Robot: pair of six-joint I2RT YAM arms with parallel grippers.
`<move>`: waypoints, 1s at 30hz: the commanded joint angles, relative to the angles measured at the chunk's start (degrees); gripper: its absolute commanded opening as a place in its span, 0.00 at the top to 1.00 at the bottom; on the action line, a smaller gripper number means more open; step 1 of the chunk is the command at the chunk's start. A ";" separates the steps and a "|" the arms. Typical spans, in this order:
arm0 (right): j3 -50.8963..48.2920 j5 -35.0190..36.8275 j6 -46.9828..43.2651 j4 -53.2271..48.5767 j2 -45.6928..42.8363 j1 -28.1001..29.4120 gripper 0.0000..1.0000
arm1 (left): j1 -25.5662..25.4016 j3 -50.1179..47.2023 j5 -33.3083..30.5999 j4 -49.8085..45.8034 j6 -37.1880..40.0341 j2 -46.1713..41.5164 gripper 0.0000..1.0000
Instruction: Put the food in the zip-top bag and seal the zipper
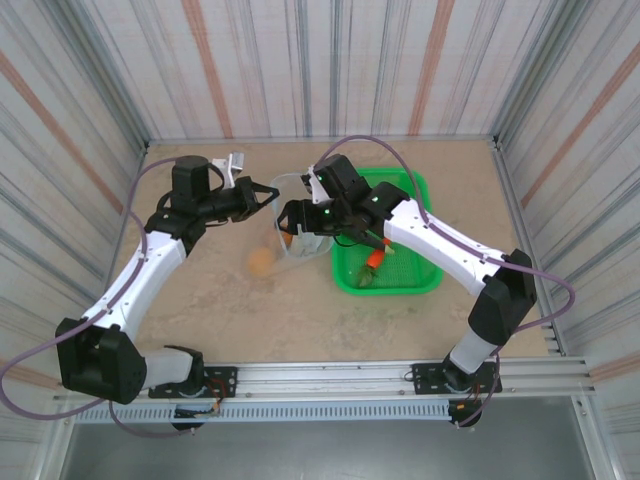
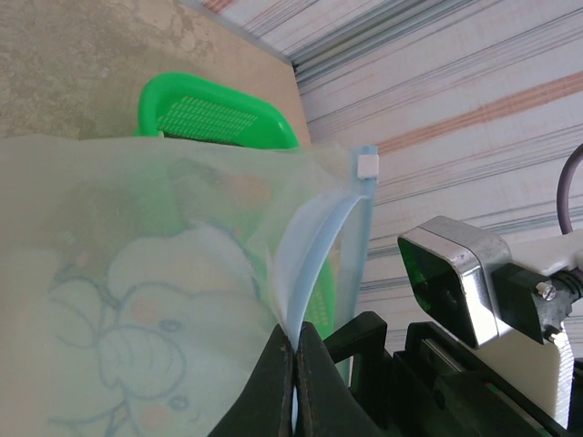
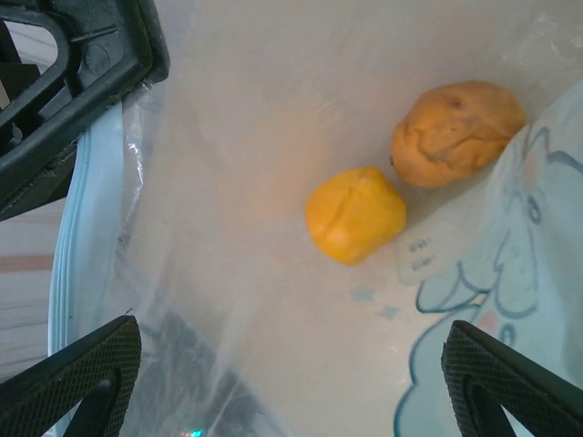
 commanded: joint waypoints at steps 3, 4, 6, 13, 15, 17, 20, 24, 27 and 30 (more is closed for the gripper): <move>3.40 1.93 -2.91 -5.15 -2.18 -1.05 0.14 | 0.41 -0.34 -0.16 -0.18 0.21 -2.02 1.00; 4.24 2.77 -3.30 -6.38 -2.47 -1.36 0.15 | 0.48 -0.19 -0.59 -0.80 0.43 -2.08 1.00; 5.32 4.65 -3.78 -8.80 -3.75 -2.40 0.19 | 0.56 -0.20 -1.25 -1.46 0.53 -2.32 1.00; 3.86 10.09 -6.27 -13.84 -9.48 -6.87 0.31 | 0.70 -0.07 -1.67 -2.16 0.11 -2.53 1.00; 1.94 11.55 -5.18 -14.98 -10.77 -9.34 0.37 | 0.79 -0.04 -2.06 -2.54 0.05 -2.77 1.00; 0.91 13.37 -4.42 -17.11 -10.92 -12.21 0.38 | 0.79 0.02 -1.95 -2.57 0.04 -2.89 1.00; -0.63 17.42 -5.78 -19.15 -9.31 -15.78 0.36 | 0.79 0.19 -1.37 -2.29 0.07 -2.94 1.00; -0.26 22.95 -11.05 -19.83 -4.45 -18.58 0.35 | 0.79 0.02 -1.16 -2.09 -0.12 -2.66 1.00; 0.84 26.01 -15.10 -18.39 0.16 -20.58 0.32 | 0.79 -0.07 -0.79 -1.99 -0.31 -2.15 1.00; 1.88 24.35 -17.18 -15.97 5.17 -23.61 0.29 | 0.79 -0.21 -0.64 -1.91 -0.60 -1.58 1.00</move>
